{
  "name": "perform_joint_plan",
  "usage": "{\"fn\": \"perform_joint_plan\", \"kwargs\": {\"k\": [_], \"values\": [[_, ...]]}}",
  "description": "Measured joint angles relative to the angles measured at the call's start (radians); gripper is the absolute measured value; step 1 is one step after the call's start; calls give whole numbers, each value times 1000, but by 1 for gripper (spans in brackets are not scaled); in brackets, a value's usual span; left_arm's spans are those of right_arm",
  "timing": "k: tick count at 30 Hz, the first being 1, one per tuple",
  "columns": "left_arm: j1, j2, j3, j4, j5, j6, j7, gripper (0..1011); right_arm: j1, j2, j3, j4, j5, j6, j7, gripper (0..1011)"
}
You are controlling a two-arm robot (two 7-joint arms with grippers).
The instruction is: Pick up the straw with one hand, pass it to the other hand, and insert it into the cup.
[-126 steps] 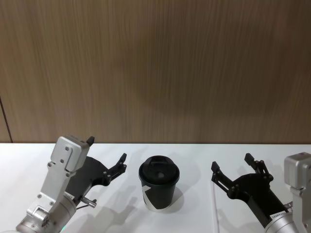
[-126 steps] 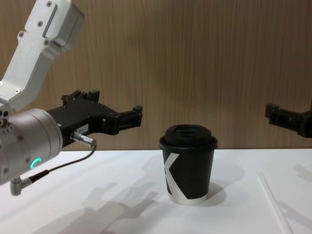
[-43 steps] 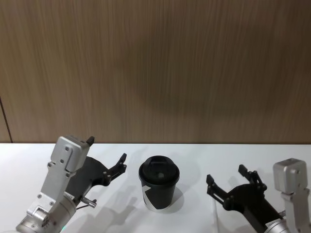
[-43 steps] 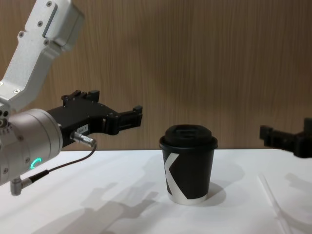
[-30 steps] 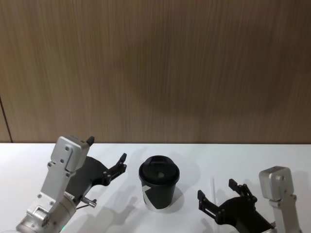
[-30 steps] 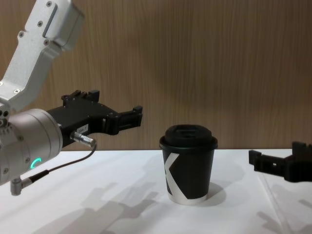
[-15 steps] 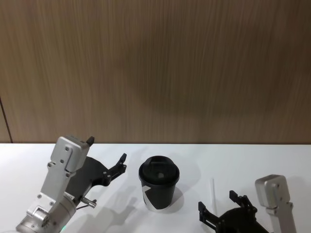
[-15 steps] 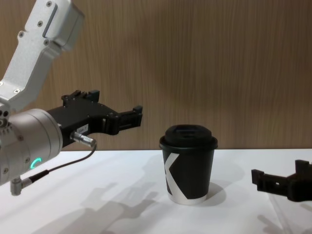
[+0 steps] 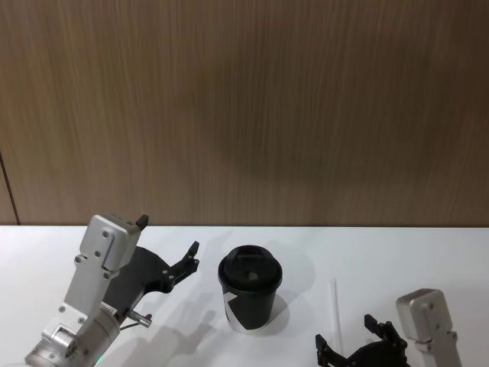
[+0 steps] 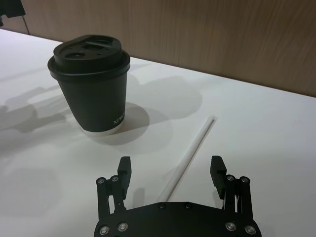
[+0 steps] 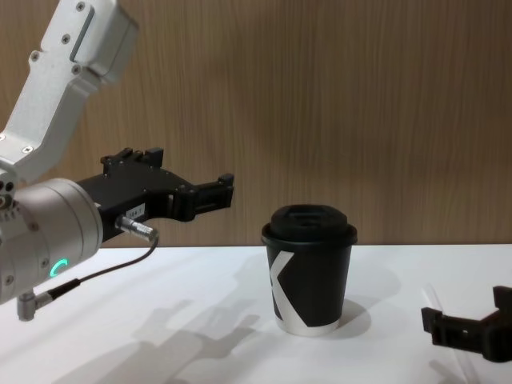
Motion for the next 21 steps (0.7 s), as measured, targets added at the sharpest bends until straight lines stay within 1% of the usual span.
{"fn": "perform_joint_plan", "kwargs": {"k": [14, 21], "values": [[0, 0, 0, 0, 0, 0, 0, 1003, -10, -18, 12, 0, 11, 26, 13, 1001], [0, 0, 0, 0, 0, 0, 0, 1003, -14, -17, 14, 0, 12, 43, 26, 1001]]}}
